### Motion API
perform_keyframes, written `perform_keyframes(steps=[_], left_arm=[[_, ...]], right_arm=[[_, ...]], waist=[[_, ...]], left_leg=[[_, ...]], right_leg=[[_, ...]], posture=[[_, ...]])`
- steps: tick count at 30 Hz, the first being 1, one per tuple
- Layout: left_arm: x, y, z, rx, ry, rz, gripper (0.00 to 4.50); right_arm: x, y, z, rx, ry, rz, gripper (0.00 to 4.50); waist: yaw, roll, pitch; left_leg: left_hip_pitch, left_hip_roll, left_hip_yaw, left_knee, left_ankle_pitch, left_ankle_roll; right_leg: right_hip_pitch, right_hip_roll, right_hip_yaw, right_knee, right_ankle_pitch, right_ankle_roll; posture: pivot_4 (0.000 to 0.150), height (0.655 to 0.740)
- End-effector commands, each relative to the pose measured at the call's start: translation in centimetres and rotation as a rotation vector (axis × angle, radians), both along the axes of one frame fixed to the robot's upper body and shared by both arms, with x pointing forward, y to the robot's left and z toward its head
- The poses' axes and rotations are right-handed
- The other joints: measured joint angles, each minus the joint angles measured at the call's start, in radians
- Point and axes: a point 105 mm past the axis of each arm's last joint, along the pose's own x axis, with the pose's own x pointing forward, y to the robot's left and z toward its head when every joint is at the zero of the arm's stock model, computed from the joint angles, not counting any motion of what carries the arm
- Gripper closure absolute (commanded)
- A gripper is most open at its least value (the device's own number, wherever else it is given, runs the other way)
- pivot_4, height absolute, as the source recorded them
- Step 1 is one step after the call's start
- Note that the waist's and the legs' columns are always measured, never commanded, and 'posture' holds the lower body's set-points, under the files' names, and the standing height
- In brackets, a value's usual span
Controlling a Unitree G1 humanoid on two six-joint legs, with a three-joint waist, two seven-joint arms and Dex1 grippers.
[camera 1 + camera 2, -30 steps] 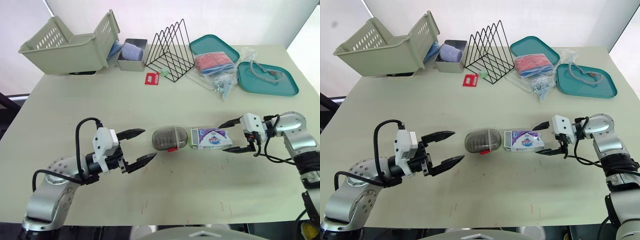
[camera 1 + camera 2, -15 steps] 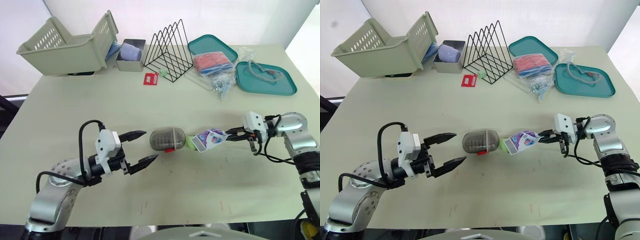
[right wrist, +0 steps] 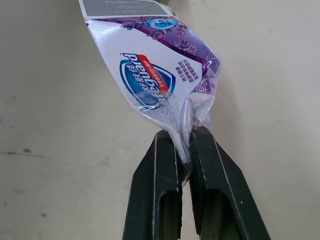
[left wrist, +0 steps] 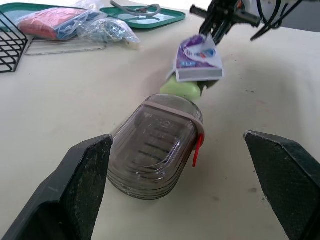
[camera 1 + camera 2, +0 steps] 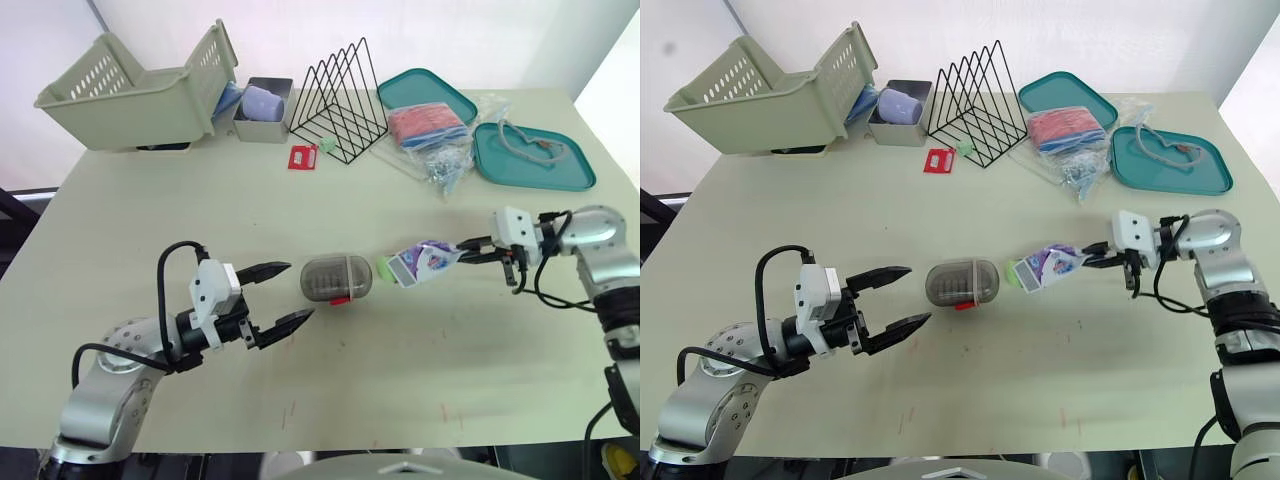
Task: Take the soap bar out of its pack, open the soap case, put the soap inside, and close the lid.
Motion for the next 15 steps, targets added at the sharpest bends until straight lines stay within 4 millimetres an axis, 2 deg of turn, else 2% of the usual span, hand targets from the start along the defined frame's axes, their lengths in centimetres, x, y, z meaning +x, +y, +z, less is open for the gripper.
perform_keyframes(steps=[1,7,15], left_arm=[[0.0,-0.1,0.6,-0.004,-0.026,-0.011,0.00],[0.2,-0.3,0.5,-0.004,-0.024,-0.016,0.00],[0.3,-0.2,0.5,0.000,-0.019,-0.009,0.00]], right_arm=[[0.5,-0.5,3.3,-0.019,-0.096,-0.002,4.45],[0.0,-0.6,4.6,-0.142,-0.135,0.061,4.45],[-0.6,-2.1,4.2,-0.231,-0.128,0.062,4.45]], waist=[[0.001,0.000,0.000],[0.001,0.000,0.000],[0.002,0.000,0.000]], left_leg=[[0.000,0.000,0.000,0.000,0.000,0.000],[0.000,0.000,0.000,0.000,0.000,0.000],[0.000,0.000,0.000,0.000,0.000,0.000]], right_leg=[[0.000,0.000,0.000,0.000,0.000,0.000],[0.000,0.000,0.000,0.000,0.000,0.000],[0.000,0.000,0.000,0.000,0.000,0.000]], posture=[[0.150,0.7400],[0.150,0.7400],[0.150,0.7400]])
